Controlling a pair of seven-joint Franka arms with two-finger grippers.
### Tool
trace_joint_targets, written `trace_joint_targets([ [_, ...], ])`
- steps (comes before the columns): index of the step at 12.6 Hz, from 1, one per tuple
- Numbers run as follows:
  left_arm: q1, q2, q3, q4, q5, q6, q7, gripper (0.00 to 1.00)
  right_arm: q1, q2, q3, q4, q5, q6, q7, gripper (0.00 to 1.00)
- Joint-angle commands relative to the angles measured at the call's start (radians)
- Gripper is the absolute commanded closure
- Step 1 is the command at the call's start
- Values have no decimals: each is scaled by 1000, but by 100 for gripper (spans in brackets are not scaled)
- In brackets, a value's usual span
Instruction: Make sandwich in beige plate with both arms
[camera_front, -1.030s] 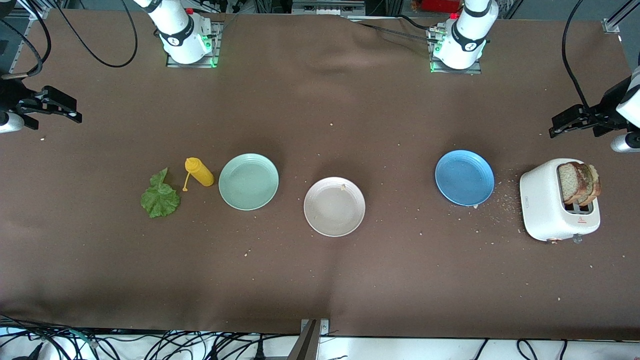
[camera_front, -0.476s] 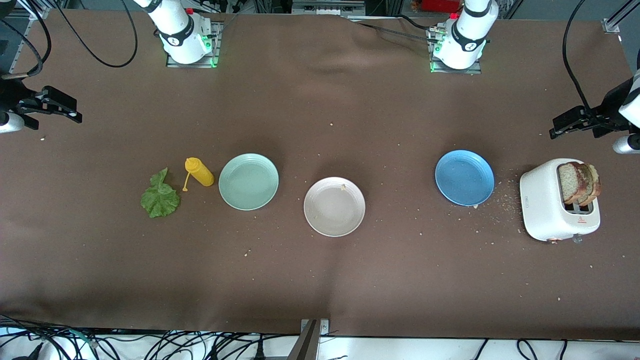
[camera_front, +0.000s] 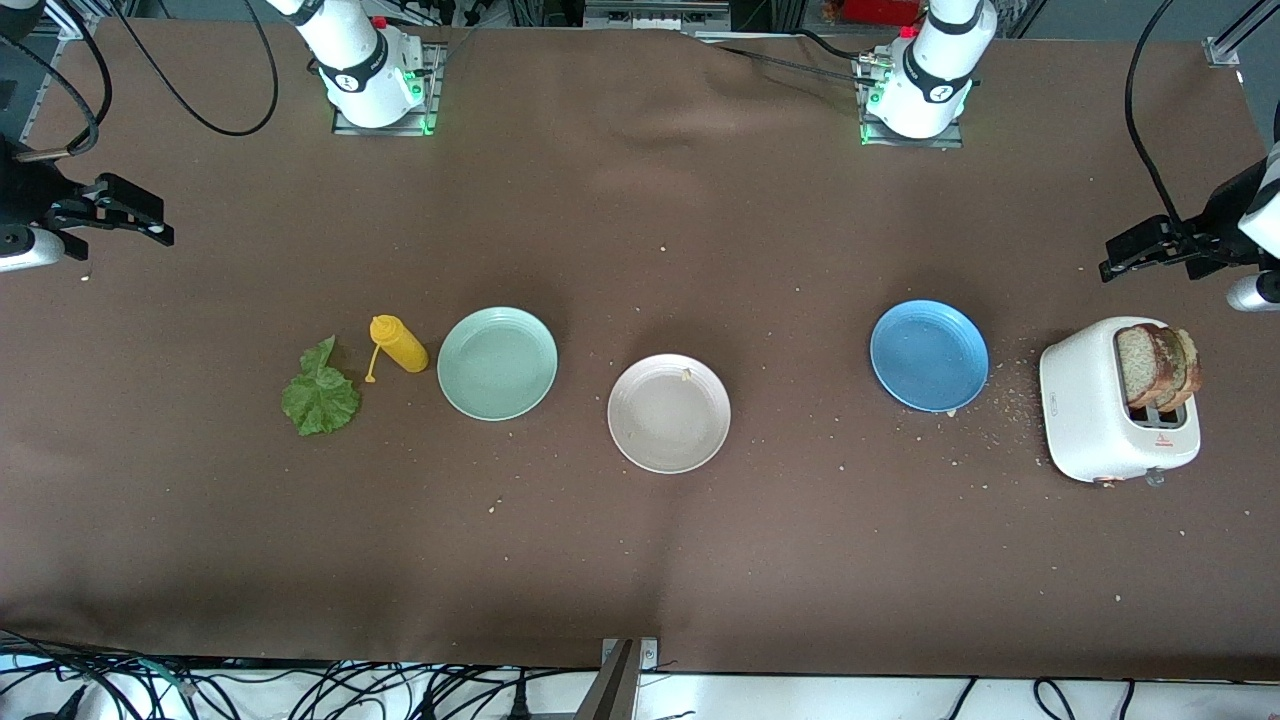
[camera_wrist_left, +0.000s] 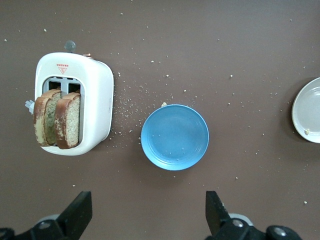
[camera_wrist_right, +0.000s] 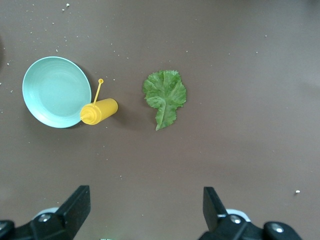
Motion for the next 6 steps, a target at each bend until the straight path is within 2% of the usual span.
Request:
trace_joint_targets([
  [1,5,15,1,29,-29,-2,20,0,5,1,-2,6,-15,-24,7,0],
  [6,3,17,0,27,-31,-2,20,0,6,8,-2,8,-46,-30,-2,0],
])
